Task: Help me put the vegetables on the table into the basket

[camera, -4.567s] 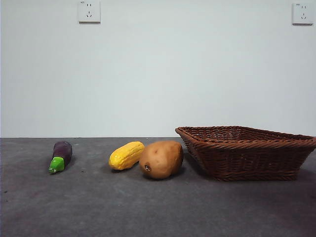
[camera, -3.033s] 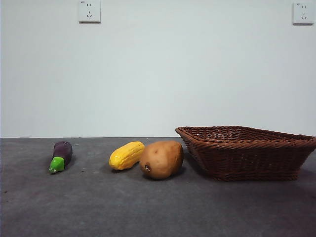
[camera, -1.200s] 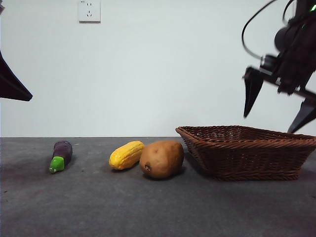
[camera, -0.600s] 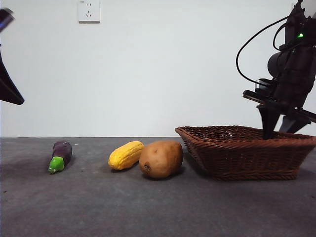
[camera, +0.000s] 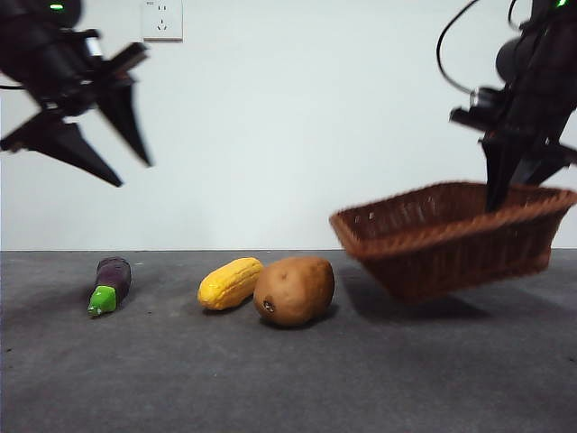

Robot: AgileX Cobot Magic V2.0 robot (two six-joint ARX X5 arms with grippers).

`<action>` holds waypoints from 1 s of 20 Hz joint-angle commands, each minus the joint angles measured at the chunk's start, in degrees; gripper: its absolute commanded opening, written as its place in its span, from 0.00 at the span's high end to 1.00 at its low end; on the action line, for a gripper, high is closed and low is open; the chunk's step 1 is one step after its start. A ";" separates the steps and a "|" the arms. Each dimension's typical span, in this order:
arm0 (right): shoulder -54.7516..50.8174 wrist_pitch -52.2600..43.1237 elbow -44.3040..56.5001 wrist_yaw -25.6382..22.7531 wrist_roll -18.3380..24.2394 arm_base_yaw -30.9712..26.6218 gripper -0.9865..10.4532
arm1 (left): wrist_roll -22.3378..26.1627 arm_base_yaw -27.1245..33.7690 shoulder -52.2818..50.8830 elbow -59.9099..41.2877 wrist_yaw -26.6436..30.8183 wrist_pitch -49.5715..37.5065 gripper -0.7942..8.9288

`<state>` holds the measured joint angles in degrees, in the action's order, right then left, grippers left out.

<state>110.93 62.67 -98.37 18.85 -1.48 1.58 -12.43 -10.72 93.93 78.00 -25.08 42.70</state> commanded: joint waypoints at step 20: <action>-14.10 9.88 -0.15 -2.01 2.27 -0.52 0.92 | 7.08 -15.58 28.09 22.34 20.39 9.05 0.34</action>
<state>97.47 72.73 -98.37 16.38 0.14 1.10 -5.56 -26.17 120.92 100.29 -5.02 52.01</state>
